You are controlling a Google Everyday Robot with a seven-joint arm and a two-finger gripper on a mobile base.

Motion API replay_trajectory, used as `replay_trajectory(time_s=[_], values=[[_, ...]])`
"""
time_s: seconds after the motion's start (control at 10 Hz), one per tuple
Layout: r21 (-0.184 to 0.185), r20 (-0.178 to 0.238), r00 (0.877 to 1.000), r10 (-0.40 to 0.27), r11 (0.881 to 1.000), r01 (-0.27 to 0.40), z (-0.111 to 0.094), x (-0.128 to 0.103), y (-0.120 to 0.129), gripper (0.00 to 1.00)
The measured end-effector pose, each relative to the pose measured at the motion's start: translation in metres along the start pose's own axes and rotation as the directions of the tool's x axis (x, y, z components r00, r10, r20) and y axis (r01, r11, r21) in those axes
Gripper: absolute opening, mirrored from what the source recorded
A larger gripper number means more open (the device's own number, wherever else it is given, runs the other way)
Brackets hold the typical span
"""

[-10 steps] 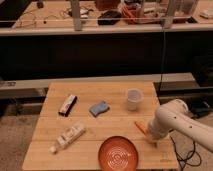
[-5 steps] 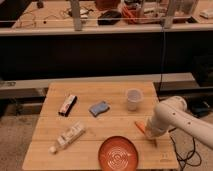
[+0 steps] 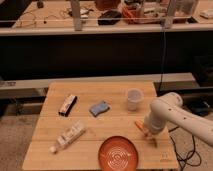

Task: Drag the pepper across the table

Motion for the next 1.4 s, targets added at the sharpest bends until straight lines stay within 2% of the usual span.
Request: replay_trajectory(time_s=[0.3, 0.8, 1.4], values=[[0.021, -0.009, 0.996, 0.086, 0.996, -0.086, -0.003, 0.008, 0.005, 0.80], [0.033, -0.016, 0.987, 0.158, 0.987, -0.157, 0.002, 0.023, 0.009, 0.80], [0.045, -0.001, 0.989, 0.145, 0.988, -0.145, 0.023, 0.032, 0.005, 0.80]])
